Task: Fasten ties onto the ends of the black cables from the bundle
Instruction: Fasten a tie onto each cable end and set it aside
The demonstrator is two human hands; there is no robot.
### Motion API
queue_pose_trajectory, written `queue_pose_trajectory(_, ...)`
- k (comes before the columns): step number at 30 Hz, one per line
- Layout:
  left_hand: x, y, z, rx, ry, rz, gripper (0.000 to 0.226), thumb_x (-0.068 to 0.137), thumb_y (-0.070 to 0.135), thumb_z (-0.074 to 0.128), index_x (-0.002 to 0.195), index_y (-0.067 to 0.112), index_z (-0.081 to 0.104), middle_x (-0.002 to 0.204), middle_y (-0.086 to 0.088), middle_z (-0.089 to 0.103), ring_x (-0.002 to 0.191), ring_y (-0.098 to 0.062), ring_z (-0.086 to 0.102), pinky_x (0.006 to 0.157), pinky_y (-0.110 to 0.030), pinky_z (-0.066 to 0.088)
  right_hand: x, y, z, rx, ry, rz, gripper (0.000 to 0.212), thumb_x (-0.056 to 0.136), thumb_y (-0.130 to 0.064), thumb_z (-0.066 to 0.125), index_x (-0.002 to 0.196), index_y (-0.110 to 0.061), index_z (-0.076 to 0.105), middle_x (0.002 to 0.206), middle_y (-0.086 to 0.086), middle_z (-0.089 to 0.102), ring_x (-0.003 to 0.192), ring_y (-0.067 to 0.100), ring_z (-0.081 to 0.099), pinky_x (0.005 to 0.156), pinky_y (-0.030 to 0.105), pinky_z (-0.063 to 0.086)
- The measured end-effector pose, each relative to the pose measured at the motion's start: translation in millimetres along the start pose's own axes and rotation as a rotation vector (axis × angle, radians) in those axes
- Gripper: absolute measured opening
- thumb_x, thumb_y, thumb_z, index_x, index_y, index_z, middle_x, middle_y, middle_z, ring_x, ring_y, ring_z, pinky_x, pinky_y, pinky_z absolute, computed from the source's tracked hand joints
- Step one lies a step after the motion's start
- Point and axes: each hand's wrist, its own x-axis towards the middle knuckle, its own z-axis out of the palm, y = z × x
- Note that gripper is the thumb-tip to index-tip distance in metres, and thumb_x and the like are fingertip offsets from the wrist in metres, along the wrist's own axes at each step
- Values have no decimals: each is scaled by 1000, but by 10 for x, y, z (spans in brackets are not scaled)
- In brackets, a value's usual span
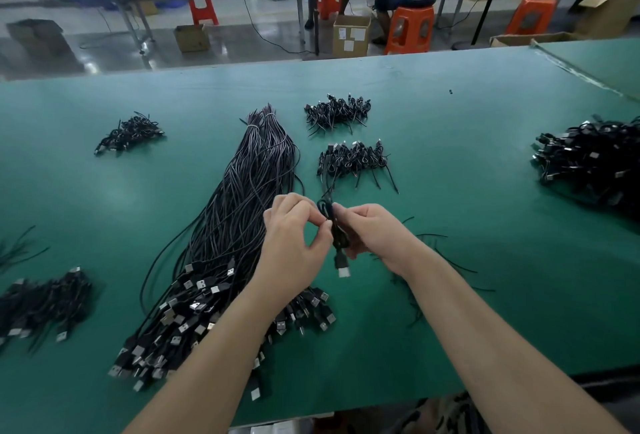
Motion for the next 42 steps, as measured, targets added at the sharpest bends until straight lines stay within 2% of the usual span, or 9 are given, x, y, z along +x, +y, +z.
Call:
queue_pose_trajectory(2, 8, -28, -2, -41, 16, -117, 23, 91, 13, 70, 74, 18, 56, 87, 9, 56, 94, -17, 51, 89, -34, 39, 20, 18, -44, -202, 92, -125, 11, 101, -21, 61, 102, -13, 68, 82, -3, 70, 62, 13, 65, 66, 31, 57)
queue_pose_trajectory(4, 42, -73, -6, -207, 9, -359, 18, 93, 21, 68, 76, 18, 63, 84, 1, 63, 85, -21, 58, 81, -43, 51, 16, 55, -85, -415, 131, -229, 43, 93, -20, 70, 133, -29, 56, 117, -8, 61, 88, 8, 67, 80, 28, 59)
queue_pose_trajectory(8, 86, -102, 34, -495, 1, -650, 18, 93, 23, 69, 80, 11, 70, 77, -15, 65, 70, -23, 54, 70, -45, 52, -34, 115, -68, -516, 70, -499, 55, 82, -30, 78, 134, -30, 61, 141, -12, 49, 112, -2, 55, 91, 18, 52)
queue_pose_trajectory(13, 57, -117, 39, -347, -50, -524, 13, 94, 23, 69, 83, 17, 69, 77, 5, 59, 69, -9, 51, 66, -25, 40, -28, 120, 17, -514, 132, -455, 13, 95, -23, 68, 104, -21, 77, 91, -17, 65, 86, 3, 59, 76, 17, 50)
queue_pose_trajectory(16, 57, -118, -8, -189, -97, -373, 12, 94, 19, 68, 83, 20, 63, 88, 5, 59, 83, -9, 55, 78, -26, 46, -26, 99, 7, -469, 86, -288, 26, 99, -38, 61, 81, -25, 74, 66, -9, 64, 52, 5, 50, 52, 23, 43)
queue_pose_trajectory(22, 33, -105, -29, -170, -88, -196, 11, 94, 9, 68, 85, 10, 63, 90, 4, 55, 82, 1, 52, 78, -11, 40, 13, 69, 67, -144, -43, -160, 38, 105, -31, 51, 90, 2, 61, 75, 7, 50, 73, 22, 53, 86, 54, 51)
queue_pose_trajectory(28, 32, -199, 24, -197, -85, -224, 9, 95, 15, 67, 87, 14, 65, 90, 5, 59, 78, 3, 54, 74, -11, 42, 48, 99, 47, -133, -58, -167, 36, 105, -35, 51, 89, -5, 61, 68, -5, 50, 65, 11, 54, 68, 28, 51)
queue_pose_trajectory(33, 14, -231, 125, -543, -157, -561, 18, 103, 28, 57, 100, 21, 73, 92, 4, 76, 88, -13, 72, 77, -28, 58, 106, 146, 37, -154, 99, -182, 40, 103, -40, 54, 87, -5, 65, 71, 3, 66, 65, 17, 59, 70, 41, 51)
queue_pose_trajectory(42, -73, -318, 272, -484, -324, -629, 17, 102, 28, 58, 99, 19, 73, 85, 3, 78, 67, -17, 73, 67, -31, 52, 266, 292, 66, -210, 294, -132, 43, 102, -41, 54, 76, -8, 61, 56, -1, 56, 45, 5, 48, 46, 16, 36)
